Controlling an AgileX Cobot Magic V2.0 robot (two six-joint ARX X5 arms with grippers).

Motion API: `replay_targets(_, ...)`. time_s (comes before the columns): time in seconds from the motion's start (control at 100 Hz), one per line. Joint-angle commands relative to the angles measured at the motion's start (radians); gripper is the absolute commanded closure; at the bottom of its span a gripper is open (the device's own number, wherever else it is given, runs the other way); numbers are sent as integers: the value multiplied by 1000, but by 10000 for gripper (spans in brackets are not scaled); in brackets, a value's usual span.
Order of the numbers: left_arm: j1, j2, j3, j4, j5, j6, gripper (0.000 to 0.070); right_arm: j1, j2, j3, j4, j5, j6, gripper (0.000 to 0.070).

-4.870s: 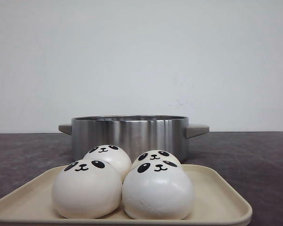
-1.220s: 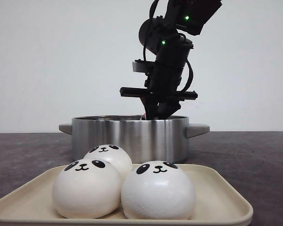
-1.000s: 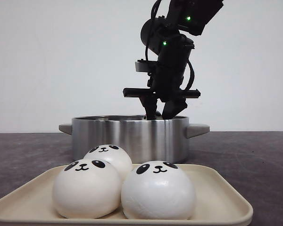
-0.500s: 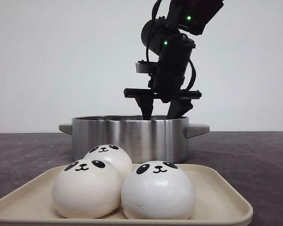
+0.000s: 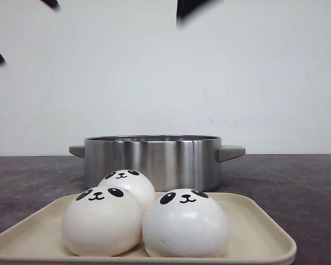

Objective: Steam buns
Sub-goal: 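Lower the bun into the steel pot and open the right gripper, then lower the left gripper onto the farther bun nearest it and grasp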

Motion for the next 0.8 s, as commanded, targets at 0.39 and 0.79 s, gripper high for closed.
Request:
replay_targets(0.39, -244, 410, 10, 150, -174, -102, 0, 113, -414, 19, -13, 159, -40, 691)
replay_targets(0.79, -288, 652, 14, 348, -224, -239, 0, 113, -470, 19, -153, 217, -36, 691)
